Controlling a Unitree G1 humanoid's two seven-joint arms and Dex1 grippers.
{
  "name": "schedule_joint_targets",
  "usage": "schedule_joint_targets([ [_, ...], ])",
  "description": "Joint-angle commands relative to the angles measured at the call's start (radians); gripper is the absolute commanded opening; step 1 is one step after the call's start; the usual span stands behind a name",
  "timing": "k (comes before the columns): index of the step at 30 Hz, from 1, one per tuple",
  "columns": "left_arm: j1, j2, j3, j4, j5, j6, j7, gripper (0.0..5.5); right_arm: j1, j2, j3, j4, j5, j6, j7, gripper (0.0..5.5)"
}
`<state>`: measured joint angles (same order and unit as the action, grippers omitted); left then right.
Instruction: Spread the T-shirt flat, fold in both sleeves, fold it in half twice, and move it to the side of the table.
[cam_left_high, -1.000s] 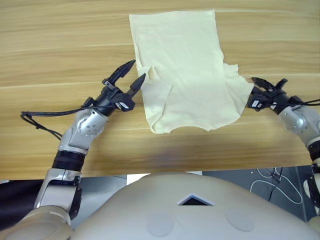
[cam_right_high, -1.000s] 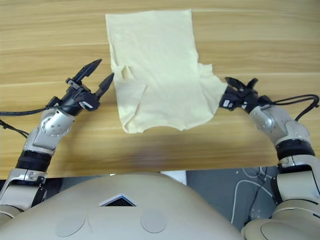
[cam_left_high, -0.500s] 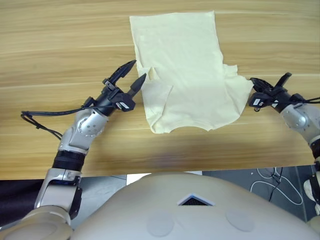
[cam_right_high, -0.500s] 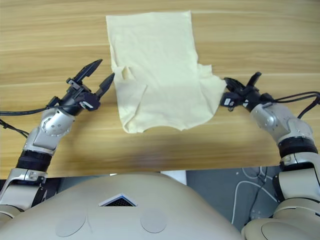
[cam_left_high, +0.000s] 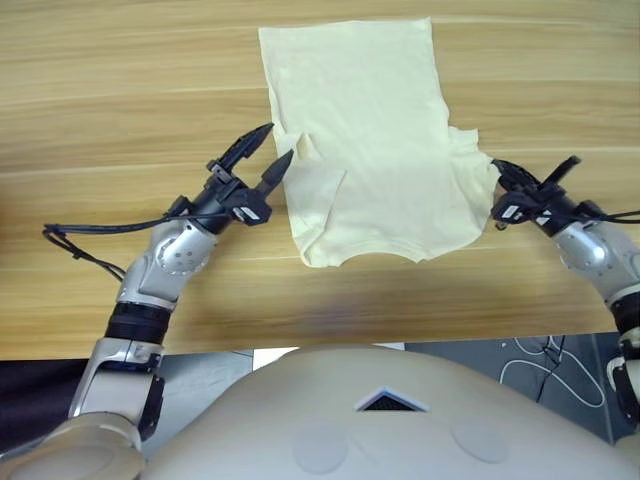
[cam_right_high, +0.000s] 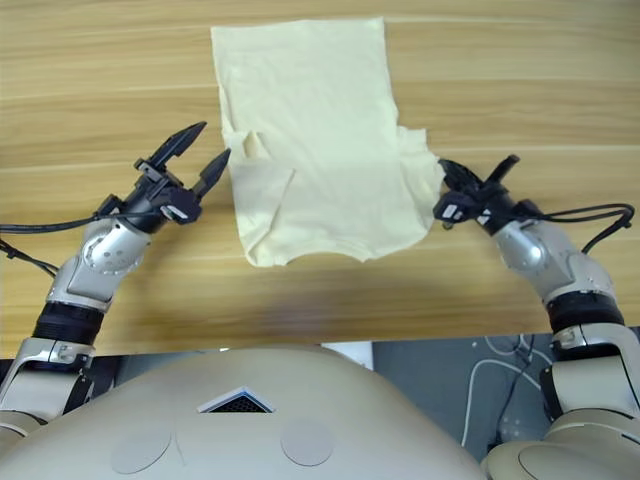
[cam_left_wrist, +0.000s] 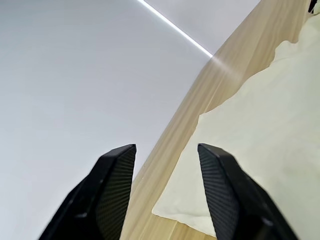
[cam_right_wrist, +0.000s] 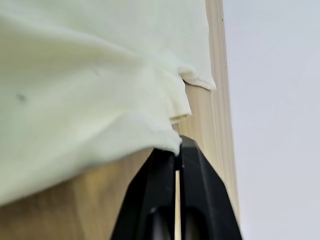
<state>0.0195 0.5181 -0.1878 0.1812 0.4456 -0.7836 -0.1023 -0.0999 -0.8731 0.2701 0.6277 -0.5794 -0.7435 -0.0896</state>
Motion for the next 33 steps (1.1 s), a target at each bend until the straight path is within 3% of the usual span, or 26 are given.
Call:
schedule_joint_targets([
  [1,0.001,-0.001,-0.016,0.015,0.015,0.000,-0.009,2.32,0.002,0.024,-0.034,-0.057,0.016,0.011,-0.008,0.01],
  [22,-0.032,-0.021,-0.038,0.085,0.021,-0.014,0.012,2.32,0.001,0.085,-0.040,-0.232,-0.002,0.033,0.069,0.01],
  [33,-0.040,-0.031,-0.042,0.099,0.027,-0.021,0.012,2.32,-0.022,0.132,0.035,-0.196,-0.044,0.017,0.127,0.01],
])
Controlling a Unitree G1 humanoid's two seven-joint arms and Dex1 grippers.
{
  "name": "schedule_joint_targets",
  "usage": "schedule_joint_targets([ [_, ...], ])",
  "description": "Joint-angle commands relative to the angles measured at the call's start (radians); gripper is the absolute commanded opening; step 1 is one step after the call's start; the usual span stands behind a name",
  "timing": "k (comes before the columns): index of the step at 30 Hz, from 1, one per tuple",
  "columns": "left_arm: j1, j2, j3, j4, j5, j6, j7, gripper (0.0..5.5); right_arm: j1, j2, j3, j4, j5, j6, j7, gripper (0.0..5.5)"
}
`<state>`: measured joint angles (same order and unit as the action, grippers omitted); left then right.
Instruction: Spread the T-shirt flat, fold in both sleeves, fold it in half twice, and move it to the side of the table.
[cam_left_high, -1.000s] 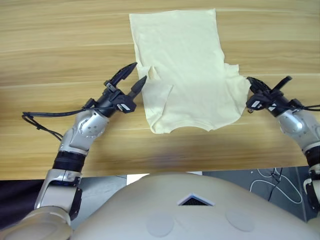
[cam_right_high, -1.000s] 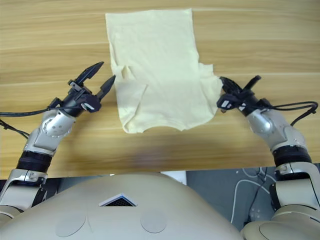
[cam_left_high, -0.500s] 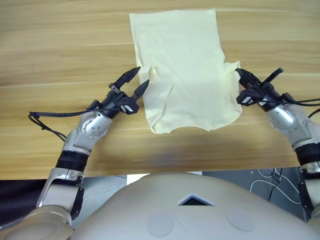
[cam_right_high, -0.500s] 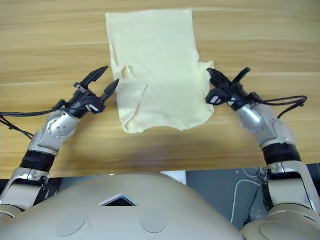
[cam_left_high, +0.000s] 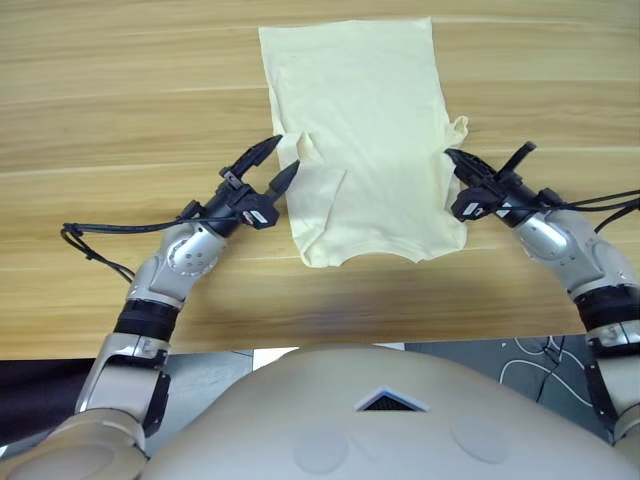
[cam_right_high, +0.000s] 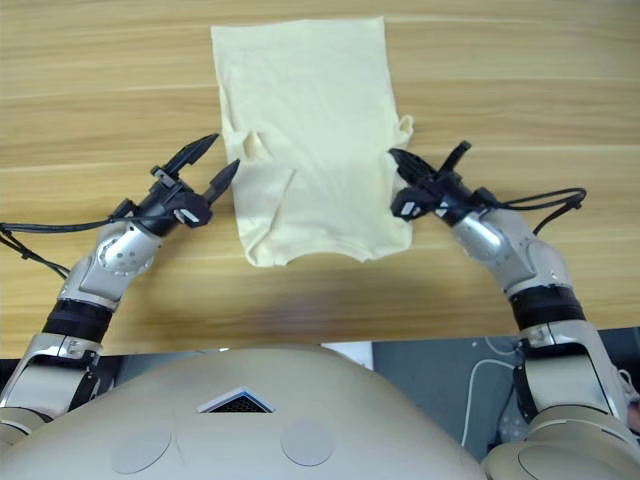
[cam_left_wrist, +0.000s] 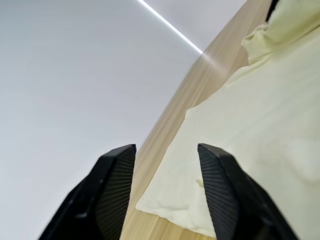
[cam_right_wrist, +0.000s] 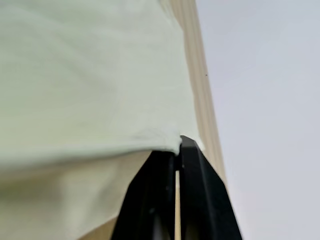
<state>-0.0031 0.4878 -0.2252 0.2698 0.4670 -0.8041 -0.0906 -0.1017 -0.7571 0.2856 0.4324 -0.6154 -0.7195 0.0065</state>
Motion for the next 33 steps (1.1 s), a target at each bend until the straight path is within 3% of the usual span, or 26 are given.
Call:
schedule_joint_targets([
  [1,-0.018,-0.002,-0.005,0.012,0.005,-0.002,0.001,2.32,-0.021,0.021,0.023,-0.003,-0.009,-0.008,0.034,0.01],
  [7,-0.024,-0.010,-0.009,0.025,0.008,-0.006,0.003,2.32,-0.039,0.036,0.038,0.026,-0.017,-0.013,0.039,0.01],
  [20,-0.023,0.016,-0.008,0.028,0.008,-0.013,-0.014,2.32,-0.030,0.020,0.017,0.001,0.008,-0.006,0.051,2.13],
  [22,-0.023,0.055,-0.008,0.034,0.024,-0.007,-0.038,2.32,-0.014,0.006,-0.019,-0.035,0.044,-0.005,0.050,2.37],
  [27,0.063,0.269,0.007,-0.012,-0.011,0.023,-0.230,2.32,0.135,-0.153,-0.216,-0.092,0.166,-0.019,0.066,2.37],
  [33,0.155,0.325,-0.067,-0.099,-0.061,0.056,-0.402,3.25,0.326,-0.244,-0.148,-0.134,0.159,-0.007,0.276,2.41],
])
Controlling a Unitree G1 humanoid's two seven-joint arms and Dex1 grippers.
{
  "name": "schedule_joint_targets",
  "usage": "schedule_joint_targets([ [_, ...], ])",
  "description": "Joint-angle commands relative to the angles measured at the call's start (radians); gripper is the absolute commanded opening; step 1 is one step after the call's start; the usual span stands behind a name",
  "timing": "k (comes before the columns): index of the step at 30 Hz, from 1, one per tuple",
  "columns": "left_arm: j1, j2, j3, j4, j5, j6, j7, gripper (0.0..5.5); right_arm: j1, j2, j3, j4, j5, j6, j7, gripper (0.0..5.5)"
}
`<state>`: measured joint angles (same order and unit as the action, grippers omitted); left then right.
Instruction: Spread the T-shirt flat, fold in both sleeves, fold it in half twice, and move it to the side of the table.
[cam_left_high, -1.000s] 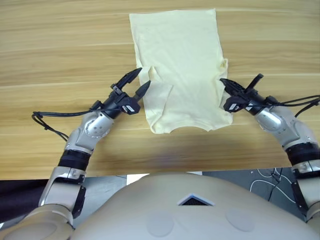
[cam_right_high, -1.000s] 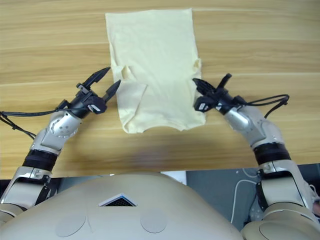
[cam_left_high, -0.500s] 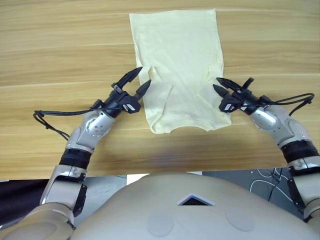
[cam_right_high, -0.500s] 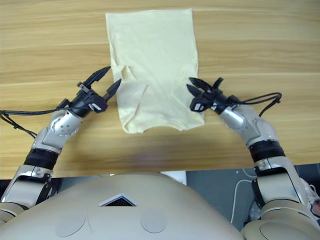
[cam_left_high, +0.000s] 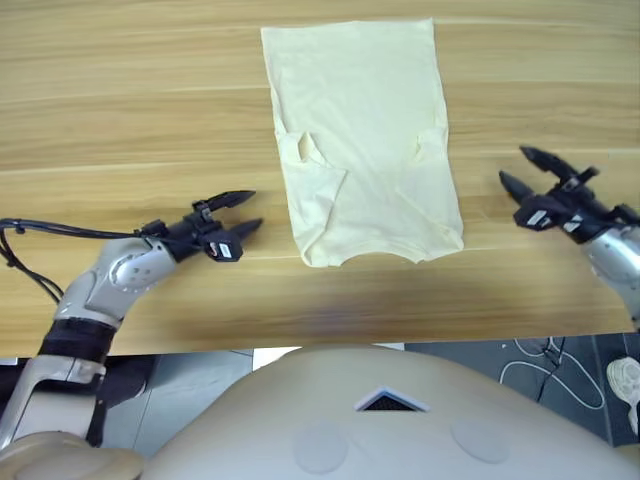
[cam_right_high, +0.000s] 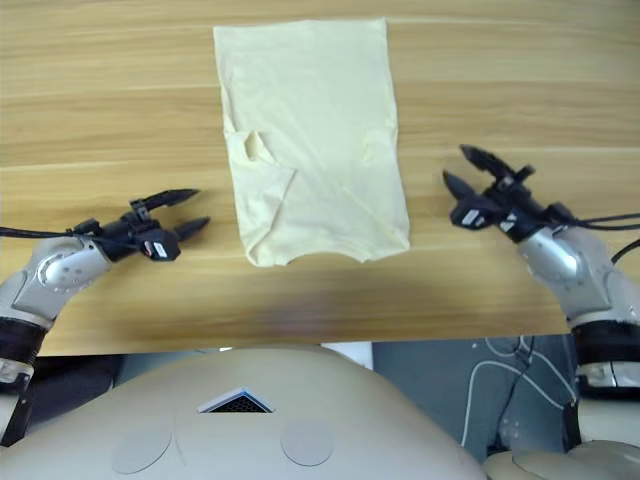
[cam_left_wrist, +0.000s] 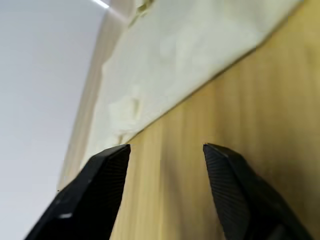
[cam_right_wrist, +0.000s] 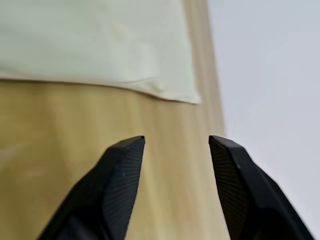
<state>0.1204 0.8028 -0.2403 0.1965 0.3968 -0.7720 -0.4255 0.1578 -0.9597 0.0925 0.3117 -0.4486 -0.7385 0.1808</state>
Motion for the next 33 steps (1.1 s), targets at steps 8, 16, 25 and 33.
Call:
schedule_joint_targets([
  [8,0.017,-0.046,-0.167,-0.028,0.041,0.045,-0.122,3.41,0.039,0.015,0.115,-0.051,-0.008,0.019,0.183,2.41],
  [16,-0.016,-0.039,-0.239,0.031,0.030,0.044,-0.173,3.41,0.004,0.036,0.151,-0.043,-0.015,0.004,0.185,2.41],
  [25,0.000,-0.027,-0.276,-0.017,0.027,0.055,-0.191,3.41,-0.031,0.041,0.178,-0.012,-0.026,-0.023,0.187,2.41],
  [33,-0.011,-0.029,-0.297,0.012,0.033,0.058,-0.194,3.41,-0.016,0.021,0.177,-0.009,-0.019,-0.046,0.182,2.41],
])
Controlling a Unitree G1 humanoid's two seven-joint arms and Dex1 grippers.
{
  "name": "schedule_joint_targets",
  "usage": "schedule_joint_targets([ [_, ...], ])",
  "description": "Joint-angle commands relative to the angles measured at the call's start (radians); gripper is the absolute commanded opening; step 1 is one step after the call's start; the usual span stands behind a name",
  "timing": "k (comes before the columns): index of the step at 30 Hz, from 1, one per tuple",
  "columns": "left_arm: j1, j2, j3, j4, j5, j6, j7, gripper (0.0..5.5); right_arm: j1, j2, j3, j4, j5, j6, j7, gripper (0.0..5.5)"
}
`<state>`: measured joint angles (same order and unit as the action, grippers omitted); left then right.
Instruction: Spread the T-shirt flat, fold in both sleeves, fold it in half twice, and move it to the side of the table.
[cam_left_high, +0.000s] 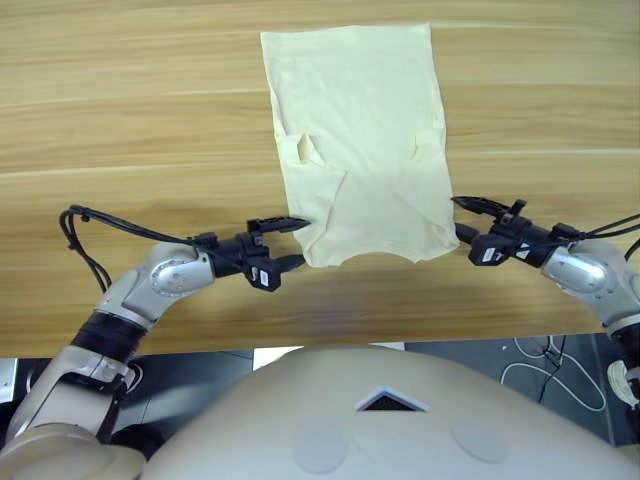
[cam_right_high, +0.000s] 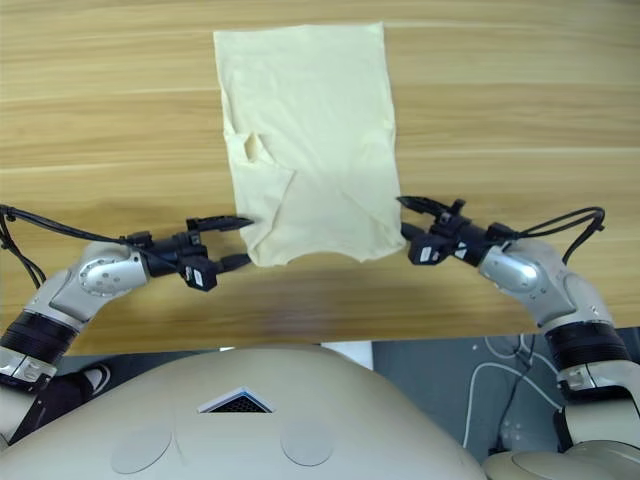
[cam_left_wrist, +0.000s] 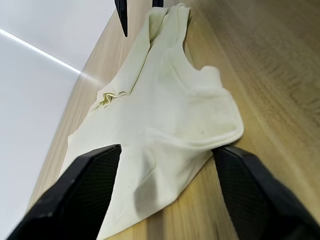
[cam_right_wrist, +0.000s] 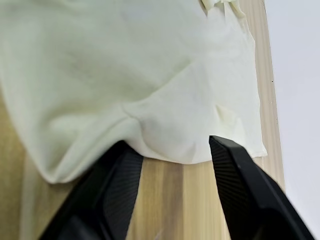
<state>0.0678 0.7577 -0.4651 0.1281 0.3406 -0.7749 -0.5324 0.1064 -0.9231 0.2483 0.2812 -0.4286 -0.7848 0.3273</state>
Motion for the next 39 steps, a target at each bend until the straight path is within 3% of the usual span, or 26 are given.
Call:
schedule_joint_targets([
  [1,0.034,0.011,-0.071,0.087,0.090,0.062,-0.082,3.41,0.044,-0.022,0.018,0.023,-0.038,-0.002,0.035,2.41],
  [6,0.012,-0.005,-0.072,0.112,0.091,0.063,-0.058,2.82,0.071,-0.038,0.011,0.023,-0.031,-0.025,0.036,2.00],
  [17,0.013,-0.003,-0.079,0.108,0.083,0.058,-0.058,1.26,0.072,-0.039,0.009,0.029,-0.036,-0.042,0.038,0.04],
  [25,0.020,0.000,-0.048,0.104,0.054,0.049,-0.037,0.46,0.048,-0.030,0.009,0.061,-0.041,-0.064,0.030,0.00],
  [29,0.066,0.014,0.018,0.058,-0.120,0.026,-0.037,0.03,0.061,-0.029,-0.001,0.035,0.002,-0.093,0.032,0.00],
  [39,0.362,0.067,0.103,-0.138,-0.300,0.001,-0.048,0.03,0.268,-0.034,-0.054,-0.143,0.246,-0.113,0.078,0.00],
])
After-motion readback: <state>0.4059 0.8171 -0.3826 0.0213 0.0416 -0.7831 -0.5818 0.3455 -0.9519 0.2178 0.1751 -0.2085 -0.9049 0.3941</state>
